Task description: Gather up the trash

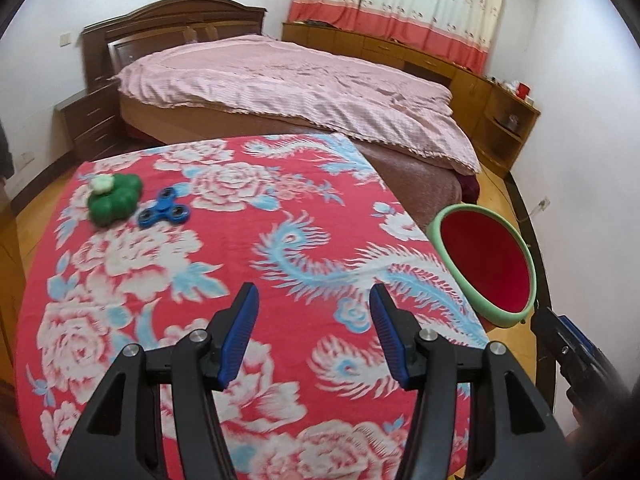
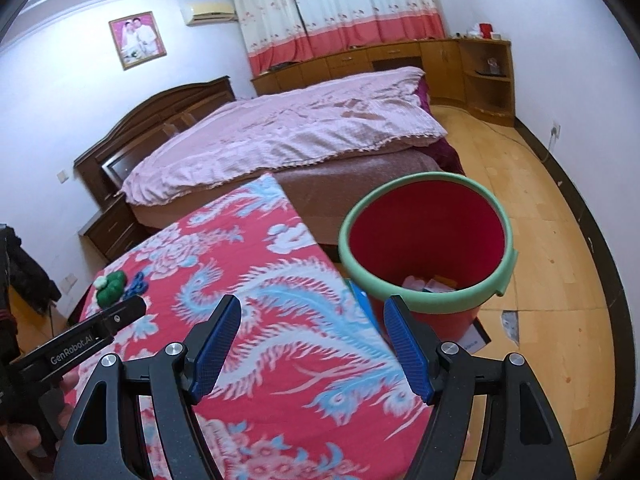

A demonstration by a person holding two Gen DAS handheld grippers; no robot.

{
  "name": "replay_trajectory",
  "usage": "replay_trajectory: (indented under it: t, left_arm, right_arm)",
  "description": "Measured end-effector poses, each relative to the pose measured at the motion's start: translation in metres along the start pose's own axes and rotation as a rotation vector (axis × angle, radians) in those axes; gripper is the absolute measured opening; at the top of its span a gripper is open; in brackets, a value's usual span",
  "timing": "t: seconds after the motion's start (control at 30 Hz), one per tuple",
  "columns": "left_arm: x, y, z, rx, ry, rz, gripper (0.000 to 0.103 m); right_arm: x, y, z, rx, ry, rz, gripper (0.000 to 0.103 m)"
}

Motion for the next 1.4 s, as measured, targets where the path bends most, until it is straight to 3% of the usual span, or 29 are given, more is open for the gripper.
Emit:
replay_trajectory:
  t: [0.63,1.4]
  left_arm:
    - [0.050,0.051,0.014,0.084,-0.083,-0.112,0.058]
    - [0.053,0.057,0.014,0.098,-0.093,-0.126,0.058]
  right_arm:
    - [0.019,0.050,0.018,0.084,-0.003,-0.071,0.075]
    - [0.016,0.051,0.022,0.087,0.017,-0.072,0.075]
Point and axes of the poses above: each gripper's, at about its wrist camera, not at the fingertips, and x roughly against the way its jaws point, y to its left, z to its underside, the point moved 5 cm from there along -x, roughly the way its jaws point, and after that the axes turned 1 degree about -y, right-handed, at the moved point
